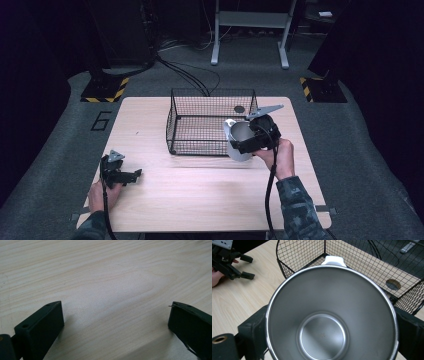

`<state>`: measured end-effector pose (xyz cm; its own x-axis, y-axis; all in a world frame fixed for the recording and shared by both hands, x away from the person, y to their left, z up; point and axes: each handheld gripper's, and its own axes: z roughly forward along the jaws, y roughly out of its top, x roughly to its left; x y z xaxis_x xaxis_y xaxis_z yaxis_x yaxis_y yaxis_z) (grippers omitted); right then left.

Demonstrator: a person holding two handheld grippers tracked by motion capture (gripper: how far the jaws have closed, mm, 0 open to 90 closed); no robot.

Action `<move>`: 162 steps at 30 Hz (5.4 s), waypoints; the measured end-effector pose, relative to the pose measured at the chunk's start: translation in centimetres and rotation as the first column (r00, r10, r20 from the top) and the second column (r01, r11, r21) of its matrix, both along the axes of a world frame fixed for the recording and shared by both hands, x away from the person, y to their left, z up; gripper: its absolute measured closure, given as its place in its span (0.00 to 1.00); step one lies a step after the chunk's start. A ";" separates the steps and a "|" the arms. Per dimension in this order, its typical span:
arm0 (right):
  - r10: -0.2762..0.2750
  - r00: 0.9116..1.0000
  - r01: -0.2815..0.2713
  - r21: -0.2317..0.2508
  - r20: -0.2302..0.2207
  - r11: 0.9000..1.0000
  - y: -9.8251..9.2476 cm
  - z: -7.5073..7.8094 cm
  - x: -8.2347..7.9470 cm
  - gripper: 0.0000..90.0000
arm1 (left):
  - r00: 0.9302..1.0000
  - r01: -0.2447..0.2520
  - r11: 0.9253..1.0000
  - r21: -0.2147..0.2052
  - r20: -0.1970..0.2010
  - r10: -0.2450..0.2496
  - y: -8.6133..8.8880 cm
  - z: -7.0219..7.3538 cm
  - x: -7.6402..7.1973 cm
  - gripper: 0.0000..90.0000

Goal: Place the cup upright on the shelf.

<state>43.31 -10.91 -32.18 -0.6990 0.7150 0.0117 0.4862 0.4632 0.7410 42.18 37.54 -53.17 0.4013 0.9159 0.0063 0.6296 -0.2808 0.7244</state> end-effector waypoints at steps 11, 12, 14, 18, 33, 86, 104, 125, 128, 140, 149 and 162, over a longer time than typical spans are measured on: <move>0.006 1.000 -0.006 -0.023 0.002 1.000 1.2 0.6 1.6 0.06 | 1.000 0.012 1.000 0.014 -0.007 -0.012 0.1 0.1 0.0 0.00; 0.018 1.000 -0.018 -0.029 0.003 0.999 1.4 0.8 2.1 0.06 | 1.000 0.012 1.000 0.014 -0.008 -0.012 0.1 0.1 0.0 0.00; 0.006 1.000 -0.007 -0.023 -0.007 1.000 1.9 1.1 2.5 0.06 | 1.000 0.012 1.000 0.013 -0.008 -0.012 0.1 0.1 0.0 0.00; 0.021 1.000 -0.021 -0.035 0.005 0.999 2.3 1.6 3.3 0.06 | 1.000 0.009 1.000 0.009 0.000 -0.009 0.1 0.0 0.0 0.00; 0.009 1.000 -0.010 -0.046 -0.017 0.999 3.5 2.2 6.0 0.06 | 1.000 0.008 1.000 0.009 0.001 -0.008 0.1 0.0 0.0 0.00; -0.119 0.982 0.105 -0.101 -0.150 0.989 7.4 -3.8 14.7 0.06 | 1.000 0.004 1.000 -0.003 0.002 -0.004 0.0 0.0 0.1 0.00; -0.136 0.964 0.113 -0.109 -0.227 0.988 8.1 -7.8 15.5 0.06 | 1.000 0.005 1.000 -0.003 0.002 -0.005 0.0 0.0 0.1 0.00; -0.179 0.955 0.136 -0.185 -0.237 0.973 8.7 -9.7 15.4 0.06 | 1.000 0.005 1.000 -0.003 0.002 -0.005 0.0 0.0 0.1 0.00; -0.182 0.955 0.140 -0.186 -0.233 0.972 8.5 -9.8 15.3 0.06 | 1.000 0.005 1.000 -0.003 0.002 -0.005 0.0 0.0 0.1 0.00; -0.167 0.957 0.139 -0.133 -0.238 0.981 8.0 -9.2 14.2 0.00 | 1.000 0.005 1.000 -0.003 0.002 -0.005 0.0 0.0 0.1 0.00; -0.185 0.971 0.164 -0.140 -0.154 0.976 7.5 -8.0 12.7 0.00 | 1.000 0.005 1.000 -0.003 0.002 -0.005 0.0 0.0 0.1 0.00; -0.143 0.986 0.137 -0.070 -0.087 0.988 4.5 -5.0 8.4 0.00 | 1.000 0.004 1.000 -0.002 0.003 -0.004 0.0 0.0 0.1 0.00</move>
